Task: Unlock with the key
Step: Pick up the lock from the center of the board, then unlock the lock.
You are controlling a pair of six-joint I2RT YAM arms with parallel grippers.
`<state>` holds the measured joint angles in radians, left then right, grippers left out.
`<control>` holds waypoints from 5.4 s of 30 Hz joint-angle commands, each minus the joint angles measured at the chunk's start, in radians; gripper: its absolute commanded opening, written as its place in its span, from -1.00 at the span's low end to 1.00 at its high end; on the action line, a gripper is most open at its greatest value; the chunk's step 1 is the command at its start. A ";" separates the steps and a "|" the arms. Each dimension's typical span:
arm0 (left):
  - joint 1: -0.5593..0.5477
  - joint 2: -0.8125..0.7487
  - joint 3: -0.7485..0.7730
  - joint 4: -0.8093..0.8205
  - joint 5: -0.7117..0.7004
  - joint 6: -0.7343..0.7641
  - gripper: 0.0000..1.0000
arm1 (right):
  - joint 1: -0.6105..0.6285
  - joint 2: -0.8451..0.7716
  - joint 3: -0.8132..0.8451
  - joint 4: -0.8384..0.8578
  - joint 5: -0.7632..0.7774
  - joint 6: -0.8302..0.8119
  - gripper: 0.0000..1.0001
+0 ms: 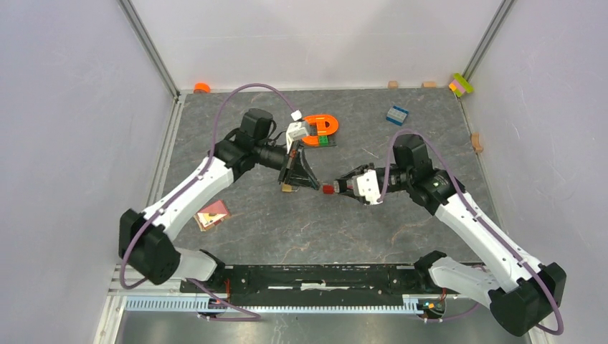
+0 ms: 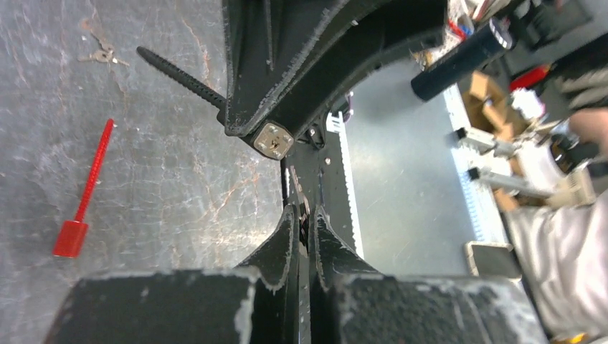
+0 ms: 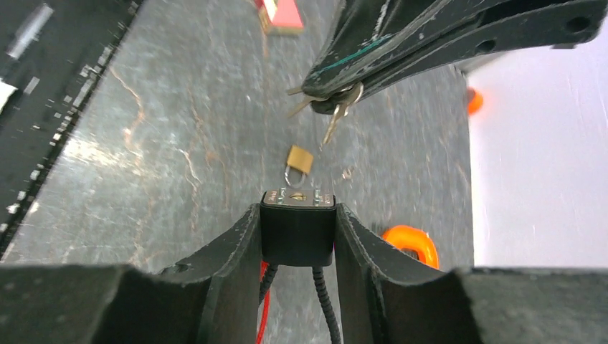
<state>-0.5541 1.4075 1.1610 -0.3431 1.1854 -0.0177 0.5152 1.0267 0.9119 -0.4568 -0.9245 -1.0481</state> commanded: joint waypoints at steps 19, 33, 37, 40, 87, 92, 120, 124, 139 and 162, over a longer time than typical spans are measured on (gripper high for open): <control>-0.038 -0.141 0.048 -0.370 0.004 0.465 -0.96 | 0.006 0.013 0.099 -0.200 -0.242 -0.170 -1.00; -0.245 -0.173 0.109 -0.465 -0.453 0.974 -0.96 | 0.006 0.111 0.047 -0.094 -0.276 0.031 -1.00; -0.284 -0.195 0.116 -0.467 -0.544 1.083 -0.95 | 0.014 0.137 0.022 -0.113 -0.310 0.035 -1.00; -0.295 -0.203 0.131 -0.471 -0.565 1.095 -0.96 | 0.021 0.130 -0.001 -0.091 -0.312 0.057 -1.00; -0.101 -0.070 -0.062 0.123 -0.295 -0.256 -0.96 | 0.039 -0.024 -0.044 0.143 0.139 0.175 -1.00; -0.101 -0.059 -0.082 0.168 -0.291 -0.296 -0.95 | 0.037 -0.014 -0.032 0.152 0.135 0.200 -1.00; -0.072 -0.027 -0.119 0.256 -0.242 -0.401 -0.96 | 0.030 0.000 -0.011 0.176 0.151 0.250 -1.00; -0.070 -0.030 -0.122 0.257 -0.242 -0.403 -0.95 | 0.028 0.000 -0.012 0.176 0.156 0.252 -1.00; -0.054 -0.029 -0.135 0.258 -0.245 -0.411 -0.95 | 0.027 -0.005 -0.013 0.176 0.161 0.254 -1.00; -0.053 -0.014 -0.136 0.299 -0.225 -0.448 -0.95 | 0.026 0.009 -0.005 0.181 0.154 0.264 -1.00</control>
<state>-0.6117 1.3903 1.0271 -0.0933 0.9268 -0.4301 0.5449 1.0416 0.8566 -0.3206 -0.7612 -0.7994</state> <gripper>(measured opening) 0.052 0.415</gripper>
